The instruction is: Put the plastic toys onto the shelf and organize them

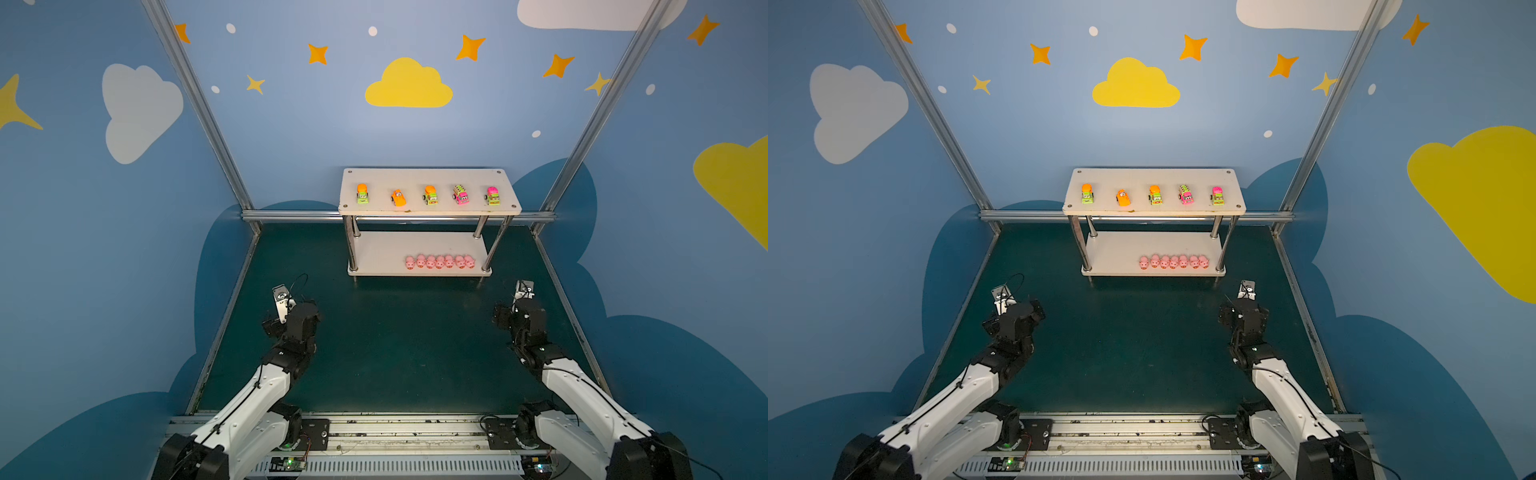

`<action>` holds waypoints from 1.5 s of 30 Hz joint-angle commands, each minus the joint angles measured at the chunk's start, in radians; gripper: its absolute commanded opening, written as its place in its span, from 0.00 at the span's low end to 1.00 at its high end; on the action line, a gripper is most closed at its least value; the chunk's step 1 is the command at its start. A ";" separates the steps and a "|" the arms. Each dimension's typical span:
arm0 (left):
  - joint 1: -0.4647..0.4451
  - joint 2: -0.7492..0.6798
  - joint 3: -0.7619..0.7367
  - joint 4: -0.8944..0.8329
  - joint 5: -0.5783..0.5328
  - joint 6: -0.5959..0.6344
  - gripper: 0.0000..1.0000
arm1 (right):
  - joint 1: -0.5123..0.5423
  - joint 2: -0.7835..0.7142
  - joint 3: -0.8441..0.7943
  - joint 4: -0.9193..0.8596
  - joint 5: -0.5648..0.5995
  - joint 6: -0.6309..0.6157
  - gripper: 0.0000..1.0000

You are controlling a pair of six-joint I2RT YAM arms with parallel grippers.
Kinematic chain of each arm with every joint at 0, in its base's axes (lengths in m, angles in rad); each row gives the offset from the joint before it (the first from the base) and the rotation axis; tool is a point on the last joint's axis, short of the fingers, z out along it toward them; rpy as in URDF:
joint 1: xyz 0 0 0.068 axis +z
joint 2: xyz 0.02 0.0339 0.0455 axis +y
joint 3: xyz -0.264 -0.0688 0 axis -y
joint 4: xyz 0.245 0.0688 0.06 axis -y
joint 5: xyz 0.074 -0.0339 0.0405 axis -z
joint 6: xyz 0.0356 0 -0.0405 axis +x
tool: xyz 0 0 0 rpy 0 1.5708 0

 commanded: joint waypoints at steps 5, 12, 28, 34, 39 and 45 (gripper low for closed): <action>0.099 0.148 -0.058 0.311 0.163 0.070 1.00 | -0.082 0.180 -0.047 0.357 -0.094 0.006 0.87; 0.166 0.266 -0.001 0.367 0.288 0.069 1.00 | -0.158 0.342 0.044 0.429 -0.313 -0.064 0.87; 0.201 0.520 0.035 0.591 0.452 0.124 1.00 | -0.179 0.516 0.031 0.639 -0.439 -0.120 0.87; 0.231 0.520 0.056 0.542 0.555 0.127 0.99 | -0.181 0.514 0.034 0.630 -0.444 -0.120 0.87; 0.241 0.519 0.065 0.526 0.632 0.146 0.99 | -0.179 0.514 0.034 0.630 -0.440 -0.122 0.87; 0.239 0.515 0.062 0.528 0.630 0.146 1.00 | -0.175 0.514 0.033 0.632 -0.435 -0.125 0.87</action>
